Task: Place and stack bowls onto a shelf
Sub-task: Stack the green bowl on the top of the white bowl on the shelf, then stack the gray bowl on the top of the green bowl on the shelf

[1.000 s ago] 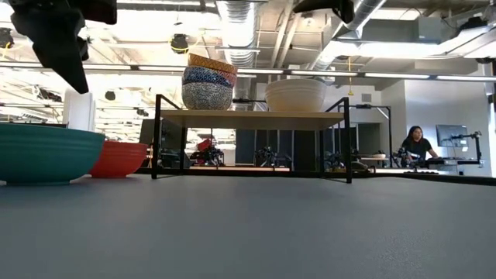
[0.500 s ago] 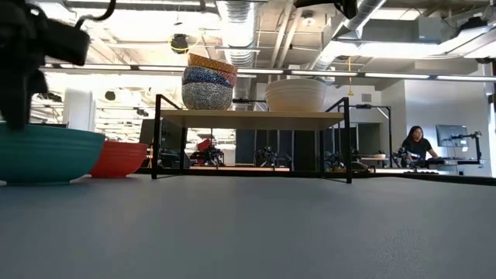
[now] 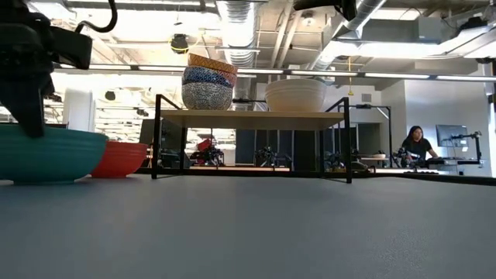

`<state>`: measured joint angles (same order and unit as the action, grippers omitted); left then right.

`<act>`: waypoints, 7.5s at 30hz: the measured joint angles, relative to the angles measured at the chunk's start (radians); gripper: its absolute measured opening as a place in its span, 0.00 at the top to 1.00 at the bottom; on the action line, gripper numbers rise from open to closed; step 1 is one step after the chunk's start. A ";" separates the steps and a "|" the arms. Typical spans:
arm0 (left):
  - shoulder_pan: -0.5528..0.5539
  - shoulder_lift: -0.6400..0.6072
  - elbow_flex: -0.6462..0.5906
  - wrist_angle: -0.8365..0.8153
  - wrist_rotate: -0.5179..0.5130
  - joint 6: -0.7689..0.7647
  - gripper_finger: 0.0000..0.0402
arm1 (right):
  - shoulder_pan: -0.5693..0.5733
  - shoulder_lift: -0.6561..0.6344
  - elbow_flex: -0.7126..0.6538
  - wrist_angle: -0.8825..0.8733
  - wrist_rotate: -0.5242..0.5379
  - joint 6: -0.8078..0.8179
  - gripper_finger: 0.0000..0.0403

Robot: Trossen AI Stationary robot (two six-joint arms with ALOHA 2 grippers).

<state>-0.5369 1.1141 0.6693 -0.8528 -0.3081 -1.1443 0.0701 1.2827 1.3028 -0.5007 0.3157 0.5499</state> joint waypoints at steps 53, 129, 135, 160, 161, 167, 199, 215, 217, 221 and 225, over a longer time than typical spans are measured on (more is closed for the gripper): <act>0.089 0.625 1.014 -0.285 -0.329 1.833 1.00 | -0.045 0.294 0.042 -0.032 -0.111 -0.024 0.44; 0.184 0.180 0.750 -0.389 -0.376 0.298 0.48 | -0.768 0.406 0.381 -0.492 -0.442 -0.233 0.67; 0.154 0.180 0.750 -0.406 -0.367 0.233 0.48 | -0.780 0.370 0.381 -0.486 -0.422 -0.229 0.48; 0.083 0.180 0.500 -0.341 -0.267 0.006 0.48 | -0.713 0.259 0.289 -0.478 -0.332 -0.247 0.45; 0.077 0.180 0.500 -0.342 -0.272 0.002 0.48 | -0.713 0.259 0.281 -0.480 -0.332 -0.245 0.45; 0.043 0.180 0.500 -0.343 -0.281 -0.002 0.48 | -0.714 0.259 0.277 -0.473 -0.332 -0.245 0.45; -0.150 0.180 0.499 -0.345 -0.309 -0.263 0.48 | -0.664 0.158 0.242 -0.392 -0.295 -0.236 0.47; -0.235 0.180 0.499 -0.318 -0.109 -0.221 0.48 | -0.627 0.122 0.117 -0.271 -0.318 -0.182 0.50; -0.262 0.180 0.499 -0.287 -0.021 -0.156 0.48 | -0.596 0.086 0.119 -0.233 -0.318 -0.150 0.51; -0.347 0.179 0.426 -0.120 0.036 -0.124 0.52 | -0.501 0.025 0.119 -0.164 -0.317 -0.118 0.51; -0.427 0.180 0.312 0.058 0.056 -0.195 0.57 | -0.396 -0.005 0.119 -0.139 -0.299 -0.093 0.51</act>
<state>-0.9639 1.2942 0.9815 -0.7946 -0.2520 -1.3388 -0.3261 1.2774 1.4216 -0.6395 0.0164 0.4566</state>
